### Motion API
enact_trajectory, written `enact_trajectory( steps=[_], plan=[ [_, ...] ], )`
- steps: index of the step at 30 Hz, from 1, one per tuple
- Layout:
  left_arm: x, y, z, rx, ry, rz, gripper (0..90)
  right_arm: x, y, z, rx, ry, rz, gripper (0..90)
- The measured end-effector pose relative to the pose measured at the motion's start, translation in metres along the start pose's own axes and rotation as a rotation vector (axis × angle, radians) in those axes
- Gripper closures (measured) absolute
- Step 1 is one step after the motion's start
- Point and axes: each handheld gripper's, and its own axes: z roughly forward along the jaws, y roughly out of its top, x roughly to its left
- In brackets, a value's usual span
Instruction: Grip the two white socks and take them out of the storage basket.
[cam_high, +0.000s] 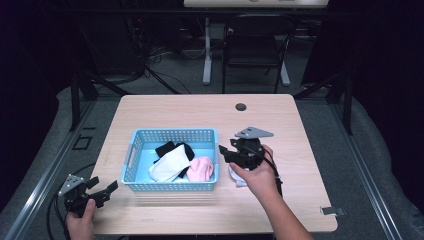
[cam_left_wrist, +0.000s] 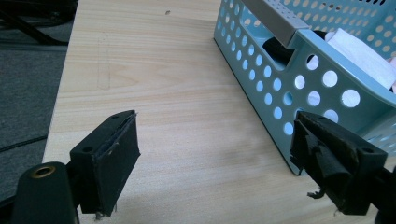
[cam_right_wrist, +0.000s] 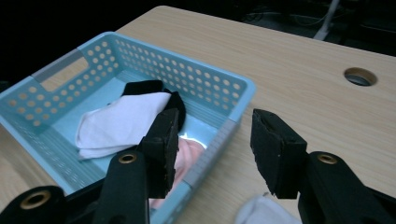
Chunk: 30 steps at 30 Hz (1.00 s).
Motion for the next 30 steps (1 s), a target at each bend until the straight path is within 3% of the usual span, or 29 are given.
enact_trajectory(
  steps=[7, 18, 25, 30],
  plan=[
    [0.0, 0.0, 0.0, -0.001, -0.001, 0.0, 15.3, 0.022, 0.025, 0.021, 0.052, 0.023, -0.08, 52.0],
    [0.0, 0.0, 0.0, -0.002, -0.001, 0.0, 15.3, 0.058, 0.05, 0.052, 0.107, 0.106, -0.128, 50.9],
    [0.001, 0.0, 0.0, -0.003, -0.002, 0.0, 15.3, 0.064, 0.055, 0.078, 0.165, 0.129, -0.096, 53.4],
    [0.001, 0.0, -0.001, 0.0, -0.003, 0.004, 15.3, 0.062, 0.055, 0.096, 0.182, 0.102, -0.074, 55.7]
  ],
)
